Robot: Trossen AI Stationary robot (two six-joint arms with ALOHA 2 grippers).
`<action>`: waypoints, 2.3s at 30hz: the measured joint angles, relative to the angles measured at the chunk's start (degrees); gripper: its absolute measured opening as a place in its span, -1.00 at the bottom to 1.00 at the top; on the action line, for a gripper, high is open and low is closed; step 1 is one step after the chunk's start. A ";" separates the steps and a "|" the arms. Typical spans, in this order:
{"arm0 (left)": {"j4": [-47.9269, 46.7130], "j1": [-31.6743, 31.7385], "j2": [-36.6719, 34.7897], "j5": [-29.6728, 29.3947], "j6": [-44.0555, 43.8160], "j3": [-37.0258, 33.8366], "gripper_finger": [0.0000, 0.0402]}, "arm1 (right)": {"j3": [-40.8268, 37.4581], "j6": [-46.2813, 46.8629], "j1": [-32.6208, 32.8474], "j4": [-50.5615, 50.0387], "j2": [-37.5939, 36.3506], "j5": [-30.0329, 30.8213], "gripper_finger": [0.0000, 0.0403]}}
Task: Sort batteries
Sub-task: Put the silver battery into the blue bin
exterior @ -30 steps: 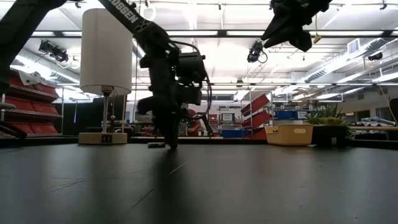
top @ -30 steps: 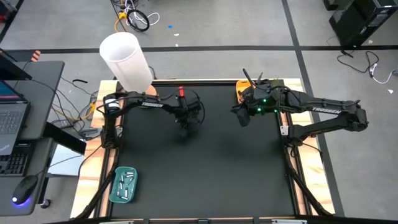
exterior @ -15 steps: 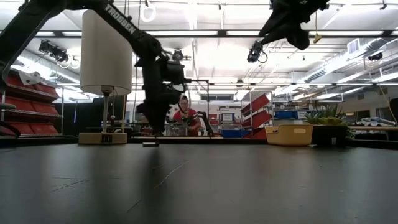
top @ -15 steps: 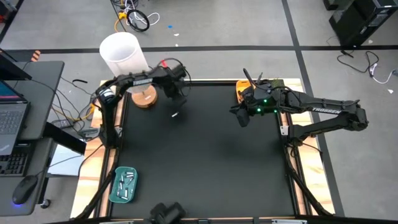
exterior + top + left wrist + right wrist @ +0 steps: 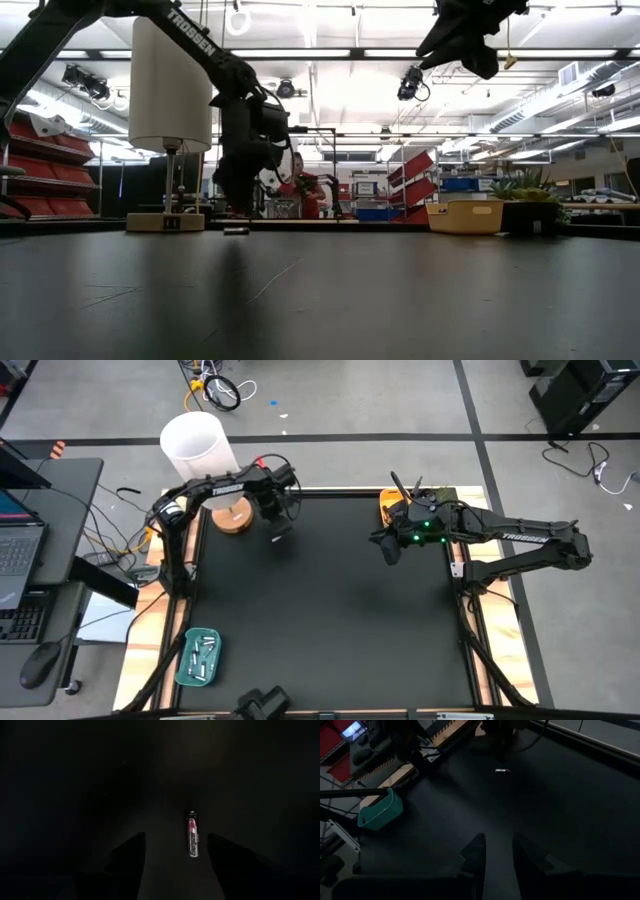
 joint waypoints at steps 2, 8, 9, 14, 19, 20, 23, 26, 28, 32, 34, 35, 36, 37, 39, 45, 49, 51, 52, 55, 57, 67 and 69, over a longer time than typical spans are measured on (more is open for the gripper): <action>-0.01 -0.65 -0.02 -1.76 1.52 0.00 0.13 | 0.00 0.00 0.00 0.00 0.00 0.02 -0.58; 0.59 -2.62 -0.04 -3.51 3.57 -3.12 0.13 | 0.00 0.00 -0.11 0.02 0.00 0.33 -0.58; 0.95 -2.80 0.00 -3.42 3.53 -3.92 0.13 | 0.00 0.00 -0.11 0.02 0.00 0.39 -0.58; 3.64 -3.73 0.07 -1.86 1.31 -6.96 0.13 | 0.00 0.00 -0.11 0.03 0.00 0.42 -0.58; 5.10 -4.62 0.09 -1.90 0.48 -7.43 0.13 | 0.00 -0.15 -0.13 0.02 0.00 0.42 -0.58; 5.73 -4.81 0.09 -1.95 0.18 -7.41 0.13 | 0.00 -0.17 -0.15 0.03 0.00 0.42 -0.58; 7.16 -5.17 0.09 -1.98 -1.00 -7.41 0.13 | 0.00 -0.25 -0.13 0.02 0.00 0.42 -0.58; 8.83 -6.20 0.09 -1.93 -1.77 -7.41 0.13 | 0.00 -0.35 -0.15 0.02 0.00 0.42 -0.58; 9.47 -7.42 0.11 -1.96 -1.77 -7.41 0.11 | 0.00 -0.33 -0.13 0.02 0.00 0.42 -0.58; 9.92 -10.33 0.76 -6.95 -1.59 -7.41 0.06 | 0.00 -0.37 -0.13 0.02 0.00 0.42 -0.58; 9.81 -11.53 1.41 -10.08 -1.67 -7.28 0.03 | 0.00 -0.42 -0.13 0.02 0.00 0.42 -0.58; 9.65 -11.97 1.76 -11.01 -1.79 -7.15 0.01 | 0.00 -0.42 -0.13 0.03 0.00 0.42 -0.58; 9.41 -12.25 2.13 -11.28 -1.93 -7.07 -0.01 | 0.00 -0.42 -0.13 0.02 0.00 0.42 -0.58; 9.24 -12.42 2.62 -11.22 -2.43 -7.03 -0.04 | 0.00 -0.42 -0.13 0.02 0.00 0.42 -0.58; 9.24 -12.53 3.34 -10.10 -3.23 -7.07 -0.12 | 0.00 -0.42 -0.11 0.02 0.00 0.38 -0.58; 9.26 -12.51 3.95 -5.48 -3.42 -7.08 -0.54 | 0.00 -0.35 -0.09 -0.02 0.00 0.00 -0.58; 9.32 -12.46 4.03 -3.92 -3.53 -7.11 -0.84 | 0.00 -0.39 -0.07 -0.02 0.00 -0.21 -0.58; 9.51 -12.49 4.04 -3.96 -3.66 -7.15 -0.84 | 0.00 -0.41 -0.07 -0.01 0.00 -0.24 -0.58; 9.67 -12.59 4.04 -4.30 -3.66 -7.21 -0.84 | 0.00 -0.42 -0.07 -0.02 0.00 -0.24 -0.58; 10.10 -12.77 3.98 -5.11 -4.51 -7.24 -0.84 | 0.00 -0.41 -0.07 -0.02 0.00 -0.25 -0.58; 9.91 -12.83 3.98 -5.51 -4.80 -6.52 -0.84 | 0.00 -0.42 -0.07 -0.02 0.00 -0.26 -0.58; 20.75 -12.33 -1.85 -6.17 -10.01 -4.11 -0.84 | 0.00 -0.94 -0.06 -0.07 -0.02 -0.29 -0.58; 21.74 -12.23 -2.77 -4.64 -12.75 -4.36 -0.84 | 0.00 -0.92 0.00 -0.19 -0.02 -0.76 -0.58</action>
